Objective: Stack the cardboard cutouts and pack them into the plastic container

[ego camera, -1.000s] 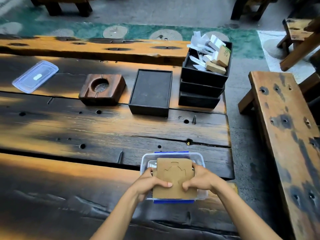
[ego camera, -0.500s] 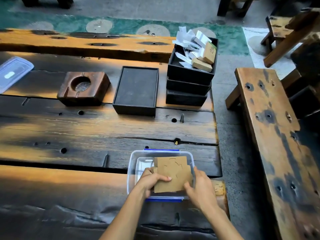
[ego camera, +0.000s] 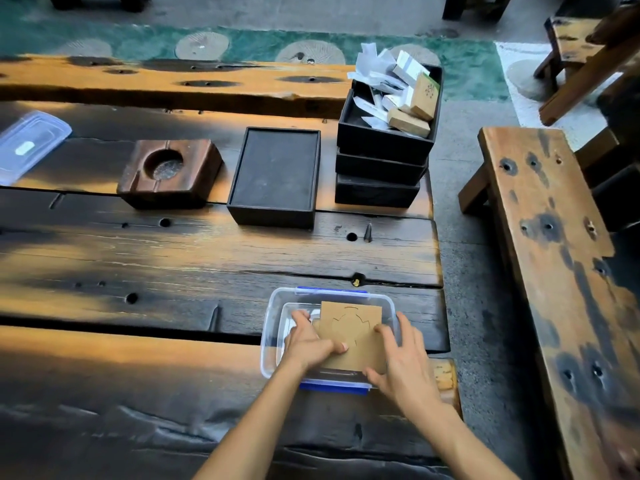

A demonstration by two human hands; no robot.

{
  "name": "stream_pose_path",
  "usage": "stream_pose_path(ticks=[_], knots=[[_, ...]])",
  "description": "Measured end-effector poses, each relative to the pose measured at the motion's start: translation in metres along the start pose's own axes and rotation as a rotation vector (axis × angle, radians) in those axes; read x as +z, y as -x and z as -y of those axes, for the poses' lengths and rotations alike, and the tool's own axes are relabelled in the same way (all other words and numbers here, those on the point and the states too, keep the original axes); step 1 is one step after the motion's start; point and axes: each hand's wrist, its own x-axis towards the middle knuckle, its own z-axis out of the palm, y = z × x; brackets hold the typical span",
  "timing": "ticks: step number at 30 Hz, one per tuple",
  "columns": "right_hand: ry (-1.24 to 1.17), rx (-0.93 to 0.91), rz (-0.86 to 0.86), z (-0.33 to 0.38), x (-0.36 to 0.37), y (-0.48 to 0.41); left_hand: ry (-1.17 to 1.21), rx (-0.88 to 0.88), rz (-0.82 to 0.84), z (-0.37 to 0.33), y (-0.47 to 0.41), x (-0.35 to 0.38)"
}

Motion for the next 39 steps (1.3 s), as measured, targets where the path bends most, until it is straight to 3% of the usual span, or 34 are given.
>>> stream_pose_path(ticks=[3, 6, 11, 15, 23, 33, 39], knots=[[0.122, -0.189, 0.016, 0.000, -0.001, -0.013, -0.274, 0.249, -0.054, -0.001, 0.007, -0.003], [0.161, -0.253, 0.109, -0.001, -0.007, -0.027, -0.554, 0.464, 0.001, 0.006, 0.014, -0.001], [0.161, -0.272, 0.135, -0.006, -0.011, -0.032, -0.818, 0.442, 0.086, 0.001, 0.008, 0.003], [0.220, -0.257, 0.133, -0.008, -0.007, -0.032, -1.082, 0.444, 0.025, -0.007, 0.003, 0.012], [0.459, -0.219, 0.076, 0.012, -0.015, -0.040, -1.140, 0.442, 0.010, -0.005, -0.009, 0.013], [0.328, -0.245, 0.069, 0.004, -0.018, -0.043, -1.211, 0.443, -0.057, -0.016, -0.003, 0.005], [0.152, -0.121, 0.058, 0.016, -0.028, -0.025, -1.093, 0.506, -0.056, -0.013, 0.034, -0.018]])
